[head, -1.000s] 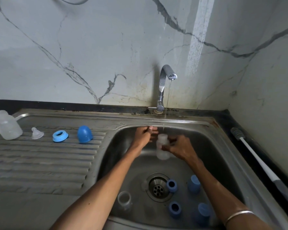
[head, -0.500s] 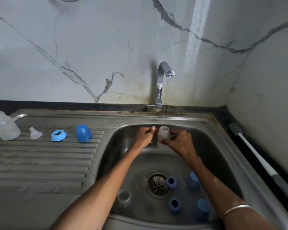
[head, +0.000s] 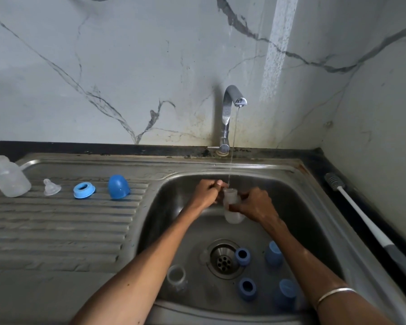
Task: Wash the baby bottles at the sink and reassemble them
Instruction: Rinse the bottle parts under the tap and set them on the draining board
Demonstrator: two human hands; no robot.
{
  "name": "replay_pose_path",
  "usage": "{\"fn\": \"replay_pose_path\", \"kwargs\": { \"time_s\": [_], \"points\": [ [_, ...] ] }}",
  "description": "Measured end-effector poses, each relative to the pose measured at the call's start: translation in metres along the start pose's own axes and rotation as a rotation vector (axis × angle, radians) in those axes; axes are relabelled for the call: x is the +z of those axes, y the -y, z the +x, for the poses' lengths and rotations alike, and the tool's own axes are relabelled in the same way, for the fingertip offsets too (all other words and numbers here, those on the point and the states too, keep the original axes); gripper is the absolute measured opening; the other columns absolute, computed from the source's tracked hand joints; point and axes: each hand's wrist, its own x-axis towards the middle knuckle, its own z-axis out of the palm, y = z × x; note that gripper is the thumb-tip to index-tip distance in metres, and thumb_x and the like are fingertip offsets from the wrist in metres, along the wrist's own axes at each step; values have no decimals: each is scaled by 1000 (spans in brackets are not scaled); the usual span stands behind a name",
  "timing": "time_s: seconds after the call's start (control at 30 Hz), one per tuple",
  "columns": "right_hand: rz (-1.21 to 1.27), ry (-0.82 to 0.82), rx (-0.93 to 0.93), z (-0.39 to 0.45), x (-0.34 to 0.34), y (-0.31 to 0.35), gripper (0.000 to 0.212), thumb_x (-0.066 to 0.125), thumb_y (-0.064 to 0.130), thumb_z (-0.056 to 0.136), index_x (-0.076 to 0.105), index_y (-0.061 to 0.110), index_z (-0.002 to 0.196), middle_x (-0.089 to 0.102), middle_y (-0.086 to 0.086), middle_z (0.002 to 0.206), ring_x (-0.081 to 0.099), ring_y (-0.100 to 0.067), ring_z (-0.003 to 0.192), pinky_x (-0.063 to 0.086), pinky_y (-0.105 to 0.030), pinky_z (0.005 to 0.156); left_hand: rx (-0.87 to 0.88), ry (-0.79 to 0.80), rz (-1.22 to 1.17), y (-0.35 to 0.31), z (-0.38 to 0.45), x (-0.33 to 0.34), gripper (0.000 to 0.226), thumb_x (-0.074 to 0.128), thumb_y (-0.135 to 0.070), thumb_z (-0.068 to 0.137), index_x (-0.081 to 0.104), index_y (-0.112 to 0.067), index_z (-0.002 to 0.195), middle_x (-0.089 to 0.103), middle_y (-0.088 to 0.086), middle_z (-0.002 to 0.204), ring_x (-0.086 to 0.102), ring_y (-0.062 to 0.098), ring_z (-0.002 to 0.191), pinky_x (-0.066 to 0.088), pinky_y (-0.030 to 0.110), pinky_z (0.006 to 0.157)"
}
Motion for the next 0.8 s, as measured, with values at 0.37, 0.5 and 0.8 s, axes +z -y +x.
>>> {"fn": "replay_pose_path", "kwargs": {
  "time_s": [0.37,0.5,0.8],
  "points": [
    [119,-30,-2,0,-2,5,38,75,46,80,69,22,108,71,3,95,65,-5,80,50,-17,66,6,-25,26,0,0,-1,26,54,-26,102,73,-11,113,74,13,104,71,26,98,59,44,88],
    [81,131,-20,-1,1,7,46,73,41,82,63,19,122,69,-3,110,63,-12,89,49,-21,71,8,34,-13,1,-3,-1,22,60,-24,100,73,-17,117,74,3,111,68,13,102,57,25,87],
    [227,-37,-71,1,-1,11,61,78,33,79,52,20,133,55,-5,130,53,-15,112,46,-19,80,-468,36,-751,-4,-10,-3,19,38,-2,105,56,3,103,62,29,105,64,38,96,52,51,91]
  ]
}}
